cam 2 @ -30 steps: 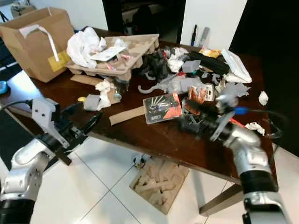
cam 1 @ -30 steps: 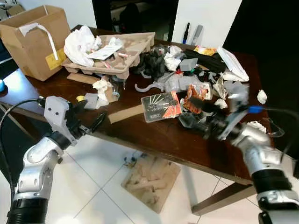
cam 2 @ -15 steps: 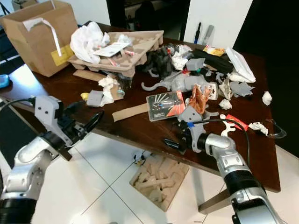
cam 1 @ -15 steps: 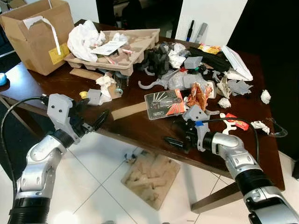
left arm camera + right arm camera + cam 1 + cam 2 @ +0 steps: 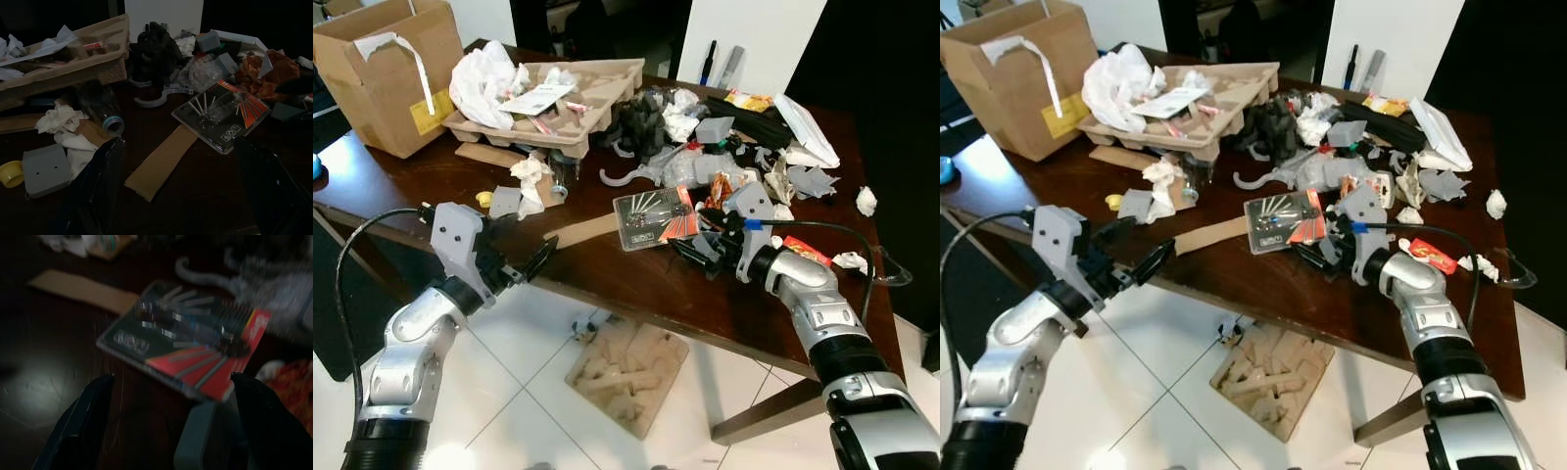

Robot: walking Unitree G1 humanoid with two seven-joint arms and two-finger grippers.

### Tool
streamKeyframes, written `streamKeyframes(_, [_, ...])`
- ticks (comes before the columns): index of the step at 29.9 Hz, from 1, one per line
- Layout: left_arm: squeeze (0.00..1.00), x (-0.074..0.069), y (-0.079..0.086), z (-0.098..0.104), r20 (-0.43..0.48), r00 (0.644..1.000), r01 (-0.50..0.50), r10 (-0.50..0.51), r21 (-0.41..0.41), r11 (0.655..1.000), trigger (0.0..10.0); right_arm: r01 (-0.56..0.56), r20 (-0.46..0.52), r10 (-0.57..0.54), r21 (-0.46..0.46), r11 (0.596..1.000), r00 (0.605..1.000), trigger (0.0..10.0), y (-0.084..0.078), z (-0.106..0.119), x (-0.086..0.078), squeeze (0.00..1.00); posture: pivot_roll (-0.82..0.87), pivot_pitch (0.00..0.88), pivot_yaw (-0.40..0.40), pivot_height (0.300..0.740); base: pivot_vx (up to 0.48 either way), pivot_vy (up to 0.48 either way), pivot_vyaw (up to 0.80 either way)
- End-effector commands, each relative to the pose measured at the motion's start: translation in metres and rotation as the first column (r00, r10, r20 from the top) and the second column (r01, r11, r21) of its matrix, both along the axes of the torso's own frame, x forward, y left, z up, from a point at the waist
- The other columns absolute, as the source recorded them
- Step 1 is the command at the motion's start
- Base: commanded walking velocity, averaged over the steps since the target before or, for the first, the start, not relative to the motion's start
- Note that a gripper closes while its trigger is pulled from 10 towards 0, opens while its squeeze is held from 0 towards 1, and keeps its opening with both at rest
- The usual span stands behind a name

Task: Picking trash to rubbish bin

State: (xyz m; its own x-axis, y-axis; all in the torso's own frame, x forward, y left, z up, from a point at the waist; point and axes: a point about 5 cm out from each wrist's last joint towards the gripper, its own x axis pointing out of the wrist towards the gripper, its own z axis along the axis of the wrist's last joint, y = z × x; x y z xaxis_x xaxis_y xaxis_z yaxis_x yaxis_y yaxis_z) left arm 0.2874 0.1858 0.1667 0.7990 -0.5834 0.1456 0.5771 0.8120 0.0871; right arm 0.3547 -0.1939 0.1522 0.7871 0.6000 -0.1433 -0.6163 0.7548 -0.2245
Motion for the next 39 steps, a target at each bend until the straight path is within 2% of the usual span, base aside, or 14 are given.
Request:
streamKeyframes(1, [0.0, -0.002, -0.004, 0.0, 0.001, 1.0, 0.013, -0.013, -0.003, 1.0, 10.0, 0.008, -0.03, -0.009, -0.013, 1.0, 1.0, 10.0, -0.002, -0.004, 0.0, 0.0, 0.17, 0.151, -0.033, 0.74, 0.0, 0.0, 0.0])
streamKeyframes(7, [0.0, -0.001, -0.006, 0.002, 0.009, 1.0, 0.012, -0.012, -0.006, 1.0, 10.0, -0.022, -0.135, 0.013, -0.068, 0.997, 0.991, 10.0, -0.002, -0.019, -0.005, 0.0, 0.17, 0.145, -0.04, 0.74, 0.0, 0.0, 0.0])
streamKeyframes(17, [0.0, 0.0, -0.006, 0.002, 0.015, 1.0, 0.008, -0.008, -0.011, 1.0, 10.0, -0.002, -0.222, -0.021, -0.102, 0.995, 0.975, 10.0, -0.007, -0.028, -0.004, 0.0, 0.16, 0.141, -0.045, 0.74, 0.0, 0.0, 0.0])
streamKeyframes(18, [0.0, 0.0, -0.007, 0.003, 0.017, 1.0, 0.007, -0.007, -0.013, 1.0, 10.0, -0.005, -0.242, -0.028, -0.135, 0.991, 0.97, 10.0, -0.007, -0.032, -0.005, 0.0, 0.16, 0.139, -0.047, 0.74, 0.0, 0.0, 0.0])
streamKeyframes(20, [0.0, 0.0, -0.007, 0.003, 0.017, 1.0, 0.007, -0.007, -0.013, 1.0, 10.0, -0.005, -0.242, -0.028, -0.135, 0.991, 0.97, 10.0, -0.007, -0.032, -0.005, 0.0, 0.16, 0.139, -0.047, 0.74, 0.0, 0.0, 0.0])
streamKeyframes(22, [0.0, 0.001, -0.008, 0.004, 0.022, 1.0, 0.006, -0.006, -0.015, 1.0, 10.0, 0.019, -0.259, -0.073, -0.204, 0.979, 0.963, 10.0, -0.008, -0.037, -0.004, 0.0, 0.16, 0.138, -0.048, 0.74, 0.0, 0.0, 0.0])
streamKeyframes(26, [0.0, 0.001, -0.008, 0.004, 0.027, 1.0, 0.006, -0.006, -0.016, 1.0, 10.0, 0.053, -0.237, -0.097, -0.188, 0.981, 0.967, 10.0, -0.01, -0.03, 0.0, 0.0, 0.16, 0.137, -0.048, 0.74, 0.0, 0.0, 0.0])
streamKeyframes(32, [0.0, 0.001, -0.009, 0.005, 0.028, 1.0, 0.009, -0.009, -0.018, 1.0, 10.0, -0.001, -0.183, -0.018, -0.098, 0.995, 0.983, 10.0, -0.015, -0.006, 0.0, 0.0, 0.16, 0.137, -0.045, 0.74, 0.0, 0.0, 0.0])
streamKeyframes(39, [0.0, 0.001, -0.01, 0.006, 0.03, 0.999, 0.015, -0.014, -0.02, 1.0, 10.0, -0.041, -0.163, 0.018, -0.138, 0.99, 0.987, 10.0, -0.022, 0.002, -0.005, 0.0, 0.16, 0.138, -0.041, 0.74, 0.0, 0.0, 0.0])
